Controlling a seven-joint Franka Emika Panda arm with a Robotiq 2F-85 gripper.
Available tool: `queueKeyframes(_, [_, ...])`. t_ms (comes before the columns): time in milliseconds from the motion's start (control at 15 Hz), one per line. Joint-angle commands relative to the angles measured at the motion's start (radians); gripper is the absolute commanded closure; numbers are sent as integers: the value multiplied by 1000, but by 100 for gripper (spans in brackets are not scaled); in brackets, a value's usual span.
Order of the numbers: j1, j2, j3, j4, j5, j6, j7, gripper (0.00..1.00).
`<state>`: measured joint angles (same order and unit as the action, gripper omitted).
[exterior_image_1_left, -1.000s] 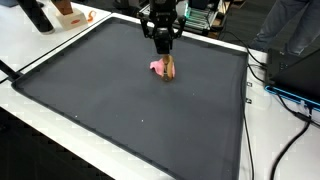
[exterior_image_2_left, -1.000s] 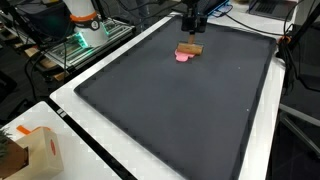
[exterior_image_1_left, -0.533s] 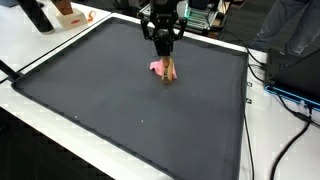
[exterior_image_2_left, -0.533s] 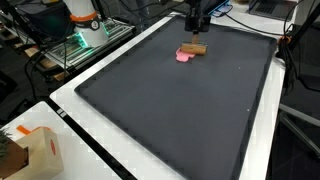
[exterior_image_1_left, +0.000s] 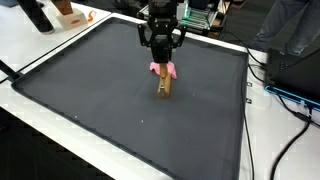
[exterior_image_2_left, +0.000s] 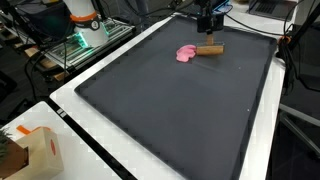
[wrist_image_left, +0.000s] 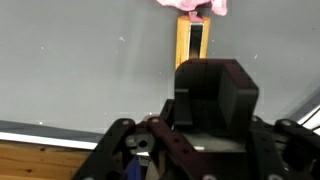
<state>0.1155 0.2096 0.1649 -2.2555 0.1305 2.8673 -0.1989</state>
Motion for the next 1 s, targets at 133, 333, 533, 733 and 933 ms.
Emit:
queueKeyframes(133, [-20,-58,-3,13,-14,-51,36,76])
queueKeyframes(333, [-24,-128,-35,14,-52,-176,64,76])
queueKeyframes(533, [-52,-189,-46,35,5,-353,3,76])
queueKeyframes(733, [-77,-236,-85,63,47,-497,-39,76])
queueKeyframes(933, [-102,-238,-134,104,114,-589,-107,76])
